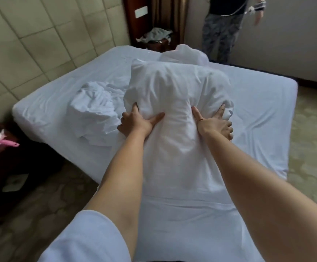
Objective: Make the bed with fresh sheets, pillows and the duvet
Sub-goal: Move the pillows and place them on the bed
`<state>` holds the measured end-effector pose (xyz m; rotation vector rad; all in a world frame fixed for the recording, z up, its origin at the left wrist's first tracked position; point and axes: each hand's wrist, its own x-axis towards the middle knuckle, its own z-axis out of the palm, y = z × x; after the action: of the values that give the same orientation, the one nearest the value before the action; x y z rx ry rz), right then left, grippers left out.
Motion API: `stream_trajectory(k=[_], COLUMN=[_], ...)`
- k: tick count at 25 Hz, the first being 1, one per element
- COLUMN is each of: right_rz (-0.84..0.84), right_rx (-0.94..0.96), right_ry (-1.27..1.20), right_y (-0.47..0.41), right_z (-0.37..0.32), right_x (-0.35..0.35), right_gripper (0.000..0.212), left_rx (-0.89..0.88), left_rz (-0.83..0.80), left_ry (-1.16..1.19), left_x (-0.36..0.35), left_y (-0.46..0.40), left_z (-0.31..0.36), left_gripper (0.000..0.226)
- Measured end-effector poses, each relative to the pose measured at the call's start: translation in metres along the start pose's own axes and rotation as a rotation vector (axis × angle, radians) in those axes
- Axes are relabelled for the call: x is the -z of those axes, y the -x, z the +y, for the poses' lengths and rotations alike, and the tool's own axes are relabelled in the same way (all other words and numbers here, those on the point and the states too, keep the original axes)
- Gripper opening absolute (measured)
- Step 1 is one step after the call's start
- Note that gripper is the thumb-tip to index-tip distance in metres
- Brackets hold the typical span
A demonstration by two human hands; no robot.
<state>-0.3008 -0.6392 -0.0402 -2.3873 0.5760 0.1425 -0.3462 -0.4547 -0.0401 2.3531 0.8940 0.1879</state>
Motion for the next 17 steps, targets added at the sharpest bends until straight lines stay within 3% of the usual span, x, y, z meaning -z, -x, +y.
stream_trajectory(k=[8, 17], right_rz=[-0.123, -0.21], right_rx=[0.073, 0.17], right_ry=[0.046, 0.0], right_y=[0.079, 0.129], right_z=[-0.168, -0.351], right_x=[-0.141, -0.267], right_gripper=[0.11, 0.106], left_rx=[0.138, 0.209], left_rz=[0.051, 0.161], left_ry=[0.049, 0.016], left_x=[0.12, 0.237], left_y=[-0.13, -0.294], left_z=[-0.14, -0.239], left_gripper=[0.104, 0.09])
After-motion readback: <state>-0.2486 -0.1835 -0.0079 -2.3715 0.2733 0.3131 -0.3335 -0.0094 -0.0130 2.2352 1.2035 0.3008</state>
